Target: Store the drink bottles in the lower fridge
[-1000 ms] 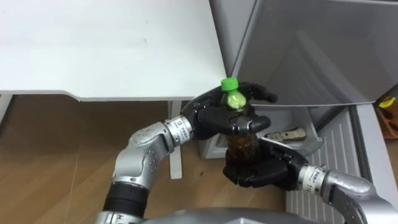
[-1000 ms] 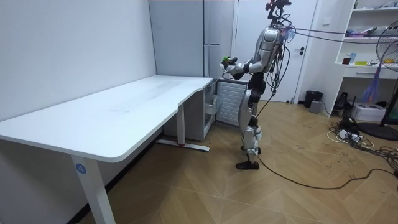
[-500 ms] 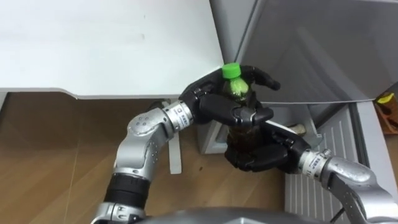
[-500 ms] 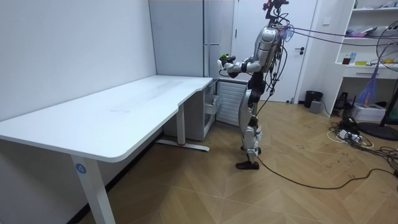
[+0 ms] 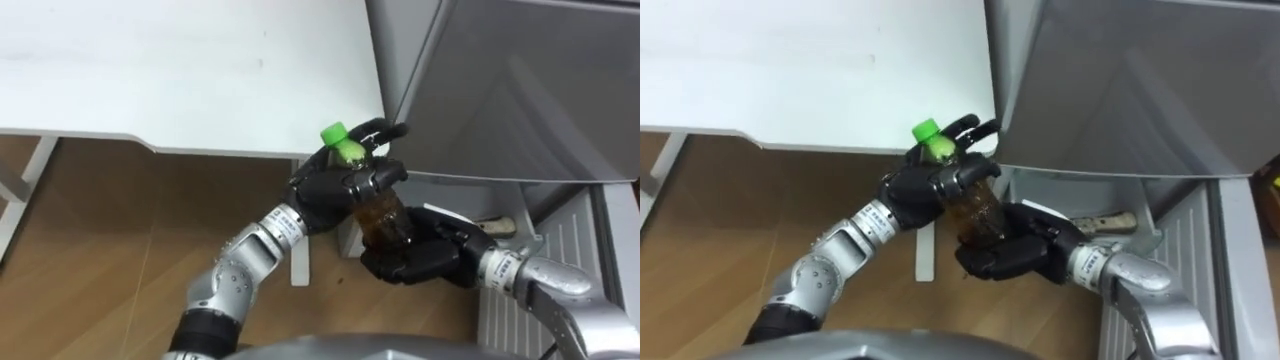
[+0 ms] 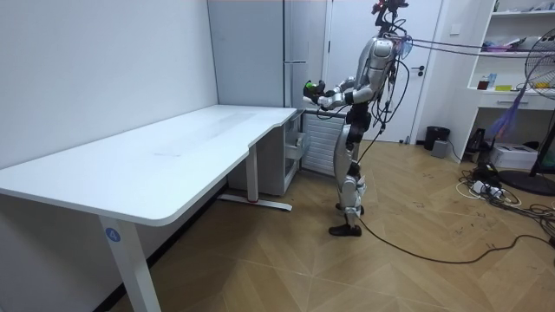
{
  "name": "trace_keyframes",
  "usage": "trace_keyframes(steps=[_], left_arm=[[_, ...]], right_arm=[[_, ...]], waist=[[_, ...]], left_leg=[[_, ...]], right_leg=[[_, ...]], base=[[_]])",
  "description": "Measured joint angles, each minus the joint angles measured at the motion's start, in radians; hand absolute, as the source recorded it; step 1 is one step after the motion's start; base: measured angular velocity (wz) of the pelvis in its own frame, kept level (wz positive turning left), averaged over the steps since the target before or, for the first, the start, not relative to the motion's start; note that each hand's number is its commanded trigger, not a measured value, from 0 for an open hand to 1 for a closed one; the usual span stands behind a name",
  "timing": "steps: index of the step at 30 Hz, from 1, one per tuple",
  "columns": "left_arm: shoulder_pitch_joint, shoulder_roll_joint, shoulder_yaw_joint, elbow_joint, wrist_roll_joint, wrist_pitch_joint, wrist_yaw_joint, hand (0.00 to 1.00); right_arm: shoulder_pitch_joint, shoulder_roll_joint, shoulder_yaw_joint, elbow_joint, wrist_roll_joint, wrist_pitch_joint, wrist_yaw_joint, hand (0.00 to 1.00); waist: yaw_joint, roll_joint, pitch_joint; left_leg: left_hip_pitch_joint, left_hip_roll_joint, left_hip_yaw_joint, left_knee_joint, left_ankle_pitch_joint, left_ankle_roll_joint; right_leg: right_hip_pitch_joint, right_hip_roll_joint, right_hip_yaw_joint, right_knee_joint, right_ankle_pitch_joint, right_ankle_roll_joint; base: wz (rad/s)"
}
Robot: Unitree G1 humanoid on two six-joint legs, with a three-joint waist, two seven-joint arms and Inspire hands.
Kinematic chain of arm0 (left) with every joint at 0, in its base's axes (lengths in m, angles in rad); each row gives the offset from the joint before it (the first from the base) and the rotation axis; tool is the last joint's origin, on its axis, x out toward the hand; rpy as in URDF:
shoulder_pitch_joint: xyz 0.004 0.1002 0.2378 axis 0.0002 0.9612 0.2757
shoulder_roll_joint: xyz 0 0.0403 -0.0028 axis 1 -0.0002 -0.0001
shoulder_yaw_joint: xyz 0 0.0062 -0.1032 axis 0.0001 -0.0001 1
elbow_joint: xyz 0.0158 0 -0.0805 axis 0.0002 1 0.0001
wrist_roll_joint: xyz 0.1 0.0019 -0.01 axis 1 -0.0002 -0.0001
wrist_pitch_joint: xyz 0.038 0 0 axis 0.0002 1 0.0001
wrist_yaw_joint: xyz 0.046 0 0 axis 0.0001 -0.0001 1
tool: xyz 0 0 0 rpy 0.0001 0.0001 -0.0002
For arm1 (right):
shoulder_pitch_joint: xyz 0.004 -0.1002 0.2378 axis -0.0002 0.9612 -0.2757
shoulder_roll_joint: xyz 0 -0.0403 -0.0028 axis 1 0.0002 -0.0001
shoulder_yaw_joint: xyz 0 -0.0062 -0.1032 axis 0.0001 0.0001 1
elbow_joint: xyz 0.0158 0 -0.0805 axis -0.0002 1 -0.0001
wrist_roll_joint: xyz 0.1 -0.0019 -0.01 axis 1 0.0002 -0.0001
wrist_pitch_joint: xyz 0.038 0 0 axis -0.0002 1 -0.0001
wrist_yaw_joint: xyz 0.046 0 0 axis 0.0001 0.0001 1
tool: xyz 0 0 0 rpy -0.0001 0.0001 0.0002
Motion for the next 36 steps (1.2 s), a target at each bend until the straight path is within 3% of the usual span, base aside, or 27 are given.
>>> trace_keyframes(steps=[1,3,5,8,13,16,17,18,19,21,24,26,28,30,32,33,34,36], left_arm=[[0.0,0.0,0.01,-0.009,0.0,0.017,0.01,0.0],[0.002,-0.002,0.059,-0.051,0.0,0.085,0.053,0.0],[0.0,-0.009,0.092,-0.068,0.002,0.118,0.081,0.0],[-0.018,-0.013,0.131,-0.09,0.045,0.161,0.095,0.0],[-0.041,-0.022,0.153,-0.179,0.29,0.161,0.079,0.0],[-0.047,-0.014,0.142,-0.266,0.493,0.118,0.027,0.0],[-0.052,-0.013,0.116,-0.306,0.574,0.079,0.018,0.0],[-0.062,-0.011,0.083,-0.319,0.649,0.015,0.018,0.0],[-0.076,-0.009,0.063,-0.316,0.71,-0.037,0.019,0.0],[-0.096,-0.006,0.04,-0.312,0.77,-0.085,0.02,0.0],[-0.101,-0.004,0.035,-0.24,0.782,-0.149,0.029,0.0],[-0.1,-0.004,0.035,-0.181,0.785,-0.152,0.039,0.0],[-0.1,-0.005,0.036,-0.144,0.785,-0.152,0.057,0.0],[-0.099,-0.004,0.04,-0.104,0.786,-0.157,0.081,0.0],[-0.081,-0.007,0.068,-0.101,0.786,-0.177,0.09,0.0],[-0.069,-0.009,0.075,-0.101,0.786,-0.199,0.112,0.0],[-0.063,-0.009,0.077,-0.101,0.786,-0.215,0.127,0.0],[-0.055,-0.01,0.078,-0.099,0.786,-0.286,0.206,0.0]], right_arm=[[-0.001,0.008,0.0,-0.001,0.001,0.008,-0.004,1.0],[-0.013,0.036,0.018,-0.008,0.001,0.039,-0.032,1.0],[-0.025,0.058,0.03,-0.008,0.002,0.061,-0.056,1.0],[-0.042,0.082,0.032,-0.008,0.001,0.098,-0.066,1.0],[-0.045,0.171,0.031,0.011,-0.024,0.107,-0.105,1.0],[-0.054,0.188,0.031,0.012,-0.007,0.107,-0.107,1.0],[-0.064,0.188,0.031,0.014,0.01,0.105,-0.106,1.0],[-0.086,0.186,0.031,0.038,0.033,0.095,-0.106,1.0],[-0.106,0.187,0.031,0.078,0.06,0.075,-0.106,1.0],[-0.129,0.187,0.032,0.127,0.087,0.04,-0.106,1.0],[-0.136,0.187,0.042,0.195,0.1,0.001,-0.107,1.0],[-0.135,0.186,0.057,0.245,0.1,-0.004,-0.116,1.0],[-0.135,0.185,0.086,0.27,0.115,-0.005,-0.149,1.0],[-0.135,0.185,0.117,0.29,0.123,-0.006,-0.193,1.0],[-0.14,0.185,0.157,0.28,0.134,-0.007,-0.244,1.0],[-0.144,0.184,0.186,0.274,0.154,-0.007,-0.283,1.0],[-0.148,0.18,0.203,0.265,0.157,-0.006,-0.306,1.0],[-0.186,0.173,0.263,0.25,0.184,-0.006,-0.398,1.0]], waist=[[0.002,-0.003,-0.0013],[0.008,-0.013,-0.0088],[0.019,-0.02,-0.0156],[0.034,-0.02,-0.0177],[0.033,-0.029,-0.018],[0.002,-0.042,-0.0146],[-0.018,-0.054,-0.0117],[-0.041,-0.06,-0.0095],[-0.065,-0.065,-0.0124],[-0.088,-0.063,-0.0137],[-0.119,-0.05,-0.011],[-0.119,-0.052,-0.0158],[-0.119,-0.043,-0.0112],[-0.12,-0.032,-0.0174],[-0.121,-0.039,-0.0259],[-0.124,-0.05,-0.034],[-0.125,-0.056,-0.035],[-0.117,-0.076,-0.04]], left_leg=[[0.004,0.0,0.0,-0.004,0.001,-0.001],[0.006,0.0,0.0,-0.009,0.004,-0.005],[0.007,0.003,0.002,-0.014,0.006,-0.009],[0.01,0.007,0.009,-0.018,0.008,-0.012],[0.02,0.008,0.008,-0.025,0.009,-0.014],[0.01,0.009,-0.006,-0.023,0.008,-0.015],[-0.001,0.008,-0.019,-0.018,0.008,-0.015],[-0.011,0.007,-0.033,-0.007,0.008,-0.015],[-0.023,0.005,-0.046,-0.001,0.007,-0.015],[-0.044,0.007,-0.06,0.014,-0.002,-0.014],[-0.069,0.006,-0.072,0.038,-0.005,-0.011],[-0.081,0.006,-0.075,0.045,-0.004,-0.011],[-0.084,0.006,-0.078,0.046,-0.003,-0.01],[-0.086,0.005,-0.087,0.045,0.002,-0.009],[-0.087,0.004,-0.095,0.037,0.014,-0.012],[-0.084,0.004,-0.104,0.025,0.024,-0.014],[-0.084,0.004,-0.11,0.021,0.031,-0.015],[-0.079,0.005,-0.117,0.001,0.05,-0.019]], right_leg=[[0.003,0.001,0.0,-0.003,0.0,0.0],[0.005,0.007,-0.003,-0.007,0.0,-0.002],[0.006,0.012,-0.004,-0.007,0.002,-0.006],[0.004,0.015,0.002,-0.006,0.002,-0.009],[0.012,0.018,-0.007,-0.003,0.003,-0.01],[0.009,0.02,-0.016,0.01,0.003,-0.01],[0.008,0.02,-0.025,0.012,0.003,-0.01],[0.006,0.022,-0.03,0.013,0.004,-0.009],[0.001,0.022,-0.032,0.016,0.004,-0.009],[-0.013,0.023,-0.029,0.029,0.004,-0.009],[-0.032,0.022,-0.031,0.044,0.004,-0.009],[-0.044,0.023,-0.03,0.045,0.005,-0.011],[-0.046,0.025,-0.026,0.043,0.007,-0.011],[-0.044,0.025,-0.033,0.042,0.008,-0.01],[-0.043,0.027,-0.041,0.036,0.009,-0.008],[-0.041,0.03,-0.05,0.025,0.013,-0.001],[-0.041,0.031,-0.058,0.025,0.016,0.004],[-0.047,0.034,-0.06,0.026,0.02,0.011]], base=[[0.0],[0.0],[0.0],[-0.05],[0.03],[0.12],[0.25],[0.29],[0.19],[0.0],[-0.02],[-0.02],[-0.01],[0.09],[0.14],[0.19],[0.25],[0.13]])
